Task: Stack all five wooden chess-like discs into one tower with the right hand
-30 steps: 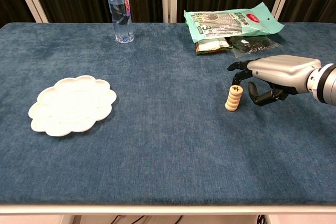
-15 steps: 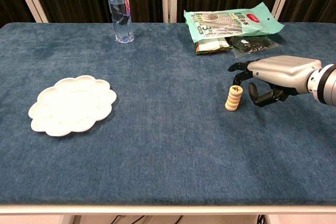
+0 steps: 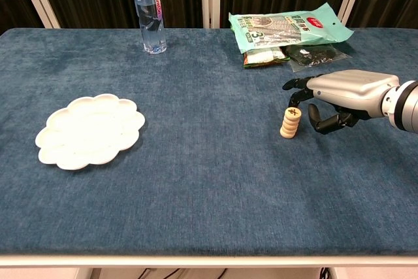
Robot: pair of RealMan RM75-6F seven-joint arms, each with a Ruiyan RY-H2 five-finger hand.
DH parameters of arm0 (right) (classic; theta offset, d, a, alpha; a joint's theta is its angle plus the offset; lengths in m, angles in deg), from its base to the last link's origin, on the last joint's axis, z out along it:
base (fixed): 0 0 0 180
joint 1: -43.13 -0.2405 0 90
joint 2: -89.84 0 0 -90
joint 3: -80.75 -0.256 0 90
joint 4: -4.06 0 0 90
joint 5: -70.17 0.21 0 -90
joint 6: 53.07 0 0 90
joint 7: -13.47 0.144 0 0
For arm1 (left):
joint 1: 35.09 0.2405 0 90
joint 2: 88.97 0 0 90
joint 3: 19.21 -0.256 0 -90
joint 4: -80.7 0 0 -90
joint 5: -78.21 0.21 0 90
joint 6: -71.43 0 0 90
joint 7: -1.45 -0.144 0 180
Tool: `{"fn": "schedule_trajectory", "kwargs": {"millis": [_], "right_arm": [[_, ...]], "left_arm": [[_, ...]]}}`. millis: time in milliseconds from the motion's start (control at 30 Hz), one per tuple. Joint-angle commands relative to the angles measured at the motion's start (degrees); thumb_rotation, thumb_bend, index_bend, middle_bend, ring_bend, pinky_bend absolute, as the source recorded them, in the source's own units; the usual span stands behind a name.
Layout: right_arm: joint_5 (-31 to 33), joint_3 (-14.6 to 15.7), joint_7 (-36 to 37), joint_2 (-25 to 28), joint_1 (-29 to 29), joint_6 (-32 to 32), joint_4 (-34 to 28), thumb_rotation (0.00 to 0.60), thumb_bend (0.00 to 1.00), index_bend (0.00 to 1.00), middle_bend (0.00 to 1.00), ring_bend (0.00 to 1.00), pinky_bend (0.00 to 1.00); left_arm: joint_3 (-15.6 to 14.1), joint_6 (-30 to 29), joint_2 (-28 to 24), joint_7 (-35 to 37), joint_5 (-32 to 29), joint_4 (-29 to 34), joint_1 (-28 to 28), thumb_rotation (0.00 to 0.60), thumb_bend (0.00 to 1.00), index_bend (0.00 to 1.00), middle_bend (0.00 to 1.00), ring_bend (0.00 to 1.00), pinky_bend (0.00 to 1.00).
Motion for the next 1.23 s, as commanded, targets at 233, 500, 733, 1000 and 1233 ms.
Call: {"fn": "schedule_trajectory", "kwargs": {"millis": [233,500,733,1000,1233], "right_arm": [[0.2,0.1,-0.3,0.0,-0.1,0.0,-0.2,0.403,0.87,0.34,0.0,0.0,0.0],[0.3,0.3,-0.7,-0.1,-0.1,0.4,-0.1,0.401,0.88,0.34,0.0,0.0,0.0],[-0.8,-0.5,-1.0,2.3,1.0,4.1,-1.5,0.397,0.88,0.32,0.0,0.0,0.0],[-12.1,2.3,2.9,9.8,11.5,22.3,-5.1,0.382,0.77,0.07,0.0,0.0,0.0],[-20.7,6.1,14.7,12.7,25.9,40.9,2.2,0.372,0.33,0.0,0.0,0.0,0.0]], "left_arm": [[0.0,-0.1,0.0,0.1,0.0,0.0,0.0,0.6,0.0,0.06,0.0,0.0,0.0],[0.0,-0.1,0.0,0.2,0.0,-0.1,0.0,0.6,0.0,0.06,0.0,0.0,0.0],[0.1,-0.3,0.0,0.2,0.0,-0.1,0.1,0.6,0.0,0.06,0.0,0.0,0.0],[0.3,-0.4,0.0,0.7,-0.4,-0.5,0.1,0.6,0.0,0.06,0.0,0.0,0.0],[1.5,-1.5,0.2,2.0,-2.6,-1.6,0.7,0.6,0.0,0.06,0.0,0.0,0.0]]}}
